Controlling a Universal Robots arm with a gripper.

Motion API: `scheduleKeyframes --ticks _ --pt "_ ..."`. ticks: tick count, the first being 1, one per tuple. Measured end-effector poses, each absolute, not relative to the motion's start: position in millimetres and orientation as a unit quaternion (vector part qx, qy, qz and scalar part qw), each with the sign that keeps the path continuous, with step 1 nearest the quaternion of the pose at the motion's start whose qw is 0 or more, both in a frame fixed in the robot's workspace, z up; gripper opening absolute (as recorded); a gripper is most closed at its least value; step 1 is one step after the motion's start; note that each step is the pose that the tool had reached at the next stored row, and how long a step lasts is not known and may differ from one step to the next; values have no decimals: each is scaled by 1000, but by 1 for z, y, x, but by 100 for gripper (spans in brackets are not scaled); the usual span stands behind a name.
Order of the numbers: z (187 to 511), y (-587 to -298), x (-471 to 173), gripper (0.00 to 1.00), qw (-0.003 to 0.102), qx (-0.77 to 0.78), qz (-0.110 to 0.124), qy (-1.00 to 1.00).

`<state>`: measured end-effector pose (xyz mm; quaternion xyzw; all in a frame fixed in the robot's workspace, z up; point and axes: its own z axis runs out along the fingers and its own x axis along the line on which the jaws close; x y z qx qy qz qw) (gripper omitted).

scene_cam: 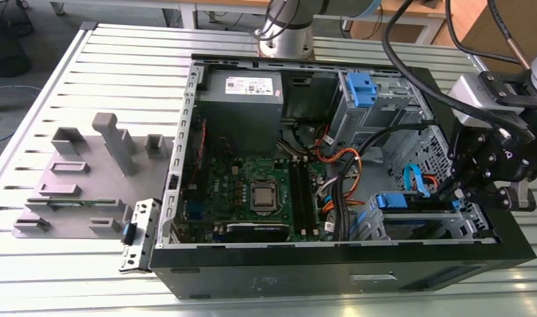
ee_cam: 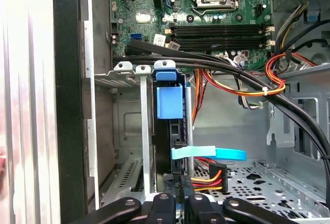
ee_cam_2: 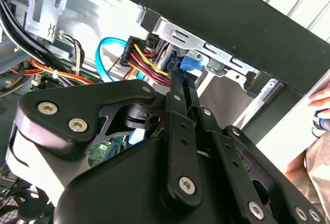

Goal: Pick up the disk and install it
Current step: 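Insert the second disk wire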

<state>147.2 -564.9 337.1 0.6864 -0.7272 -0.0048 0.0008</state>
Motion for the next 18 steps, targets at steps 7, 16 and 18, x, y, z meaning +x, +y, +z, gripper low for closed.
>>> scheduleKeyframes --ticks 7,16,18 --pt "337 -563 146 16 6 686 1 -727" --pt "337 -560 145 16 10 686 5 -727" --pt "337 -559 145 16 11 686 6 -727"
